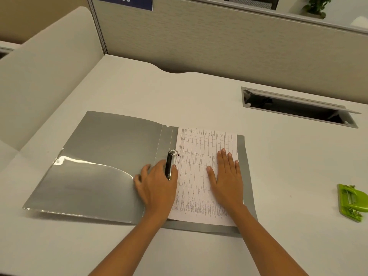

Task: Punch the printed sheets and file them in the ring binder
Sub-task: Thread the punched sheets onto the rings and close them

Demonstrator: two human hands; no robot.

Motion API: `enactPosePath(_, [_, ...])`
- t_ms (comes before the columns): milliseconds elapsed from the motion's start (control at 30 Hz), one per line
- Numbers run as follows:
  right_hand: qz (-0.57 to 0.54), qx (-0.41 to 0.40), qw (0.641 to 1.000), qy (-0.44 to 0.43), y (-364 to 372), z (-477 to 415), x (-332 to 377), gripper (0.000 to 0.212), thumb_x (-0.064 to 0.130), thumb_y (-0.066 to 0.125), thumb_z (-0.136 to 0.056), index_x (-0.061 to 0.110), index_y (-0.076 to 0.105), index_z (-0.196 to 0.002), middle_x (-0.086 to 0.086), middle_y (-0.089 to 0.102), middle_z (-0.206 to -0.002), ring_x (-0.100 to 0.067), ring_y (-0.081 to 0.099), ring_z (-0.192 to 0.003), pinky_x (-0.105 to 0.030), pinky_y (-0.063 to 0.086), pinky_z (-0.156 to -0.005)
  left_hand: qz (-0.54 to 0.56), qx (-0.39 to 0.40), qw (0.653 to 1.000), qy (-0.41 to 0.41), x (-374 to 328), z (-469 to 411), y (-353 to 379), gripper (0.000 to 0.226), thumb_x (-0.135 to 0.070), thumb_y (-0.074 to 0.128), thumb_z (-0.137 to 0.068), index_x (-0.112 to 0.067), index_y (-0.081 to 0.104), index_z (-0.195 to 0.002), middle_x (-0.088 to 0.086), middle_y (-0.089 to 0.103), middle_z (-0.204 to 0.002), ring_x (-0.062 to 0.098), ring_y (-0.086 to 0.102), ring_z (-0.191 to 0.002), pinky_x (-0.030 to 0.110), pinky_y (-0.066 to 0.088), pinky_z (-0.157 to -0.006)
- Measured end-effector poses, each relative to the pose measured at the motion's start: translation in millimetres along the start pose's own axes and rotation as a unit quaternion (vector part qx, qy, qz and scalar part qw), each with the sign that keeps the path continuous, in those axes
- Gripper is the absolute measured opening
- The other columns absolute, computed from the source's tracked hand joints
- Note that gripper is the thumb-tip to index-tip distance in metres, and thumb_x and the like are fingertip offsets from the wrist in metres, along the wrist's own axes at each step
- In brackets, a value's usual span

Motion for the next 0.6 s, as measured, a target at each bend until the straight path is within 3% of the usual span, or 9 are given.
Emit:
enactPosePath(100, [0.002,0.0,1.0,0.0,-1,0,0,0.07,0.06,0.007,-0.093,0.023,-0.004,-0.151,0.007,-0.005,-0.159,-0.01,-0.008,-0.146,-0.037,0.002,-0.121,0.036,0.053,0.997,-0.045,-7,-12,-1,0.036,-0.036,0.059,-0.089,-0.016,0.054,-0.119,0.004,0.065,-0.109,0.021,0.059,-0.094,0.034,0.05,-0.075])
enactPosePath(300, [0.001,0.0,1.0,-0.002,-1,0,1,0.07,0.06,0.006,-0.092,0.023,-0.004,-0.151,0.006,-0.004,-0.159,-0.011,-0.007,-0.146,-0.037,0.002,-0.121,0.034,0.13,0.981,-0.139,2,-32,8,0.019,-0.013,0.062,-0.084,-0.001,0.057,-0.098,0.007,0.061,-0.084,0.021,0.054,-0.066,0.026,0.034,-0.044])
enactPosePath(400, [-0.001,-0.001,1.0,-0.002,0,0,0,0.07,0.06,0.007,-0.093,0.022,-0.004,-0.151,0.006,-0.003,-0.159,-0.011,-0.007,-0.146,-0.036,0.001,-0.121,0.052,0.153,0.977,-0.138,3,-37,11,0.012,-0.015,0.064,-0.081,-0.006,0.065,-0.074,0.007,0.067,-0.072,0.024,0.06,-0.061,0.033,0.048,-0.049])
enactPosePath(467, [0.001,-0.002,1.0,-0.002,0,0,0,0.069,0.059,0.008,-0.093,0.022,-0.003,-0.151,0.006,-0.003,-0.16,-0.011,-0.006,-0.146,-0.036,0.001,-0.121,0.087,0.168,0.972,-0.137,0,-36,12,0.027,-0.015,0.063,-0.083,-0.015,0.063,-0.057,0.005,0.065,-0.062,0.026,0.061,-0.058,0.039,0.056,-0.061])
enactPosePath(533, [-0.001,-0.004,1.0,-0.003,-1,0,0,0.07,0.059,0.007,-0.093,0.022,-0.003,-0.151,0.006,-0.003,-0.16,-0.011,-0.006,-0.147,-0.037,0.001,-0.121,0.109,0.17,0.969,-0.142,2,-35,11,0.026,-0.016,0.064,-0.085,-0.024,0.065,-0.06,0.008,0.069,-0.066,0.029,0.065,-0.063,0.041,0.057,-0.066])
enactPosePath(600, [-0.006,-0.005,1.0,-0.003,-1,0,1,0.07,0.06,0.006,-0.092,0.022,-0.002,-0.151,0.006,-0.003,-0.159,-0.011,-0.005,-0.147,-0.037,0.002,-0.121,0.12,0.172,0.966,-0.15,4,-36,11,0.014,-0.019,0.064,-0.086,-0.022,0.071,-0.075,0.009,0.073,-0.076,0.028,0.066,-0.067,0.037,0.056,-0.068])
Point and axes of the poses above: each hand's wrist, its own z-axis away from the middle knuckle, its own y-axis out of the palm, x = y × z, the point moved 6 cm from there along -z, towards the middle knuckle
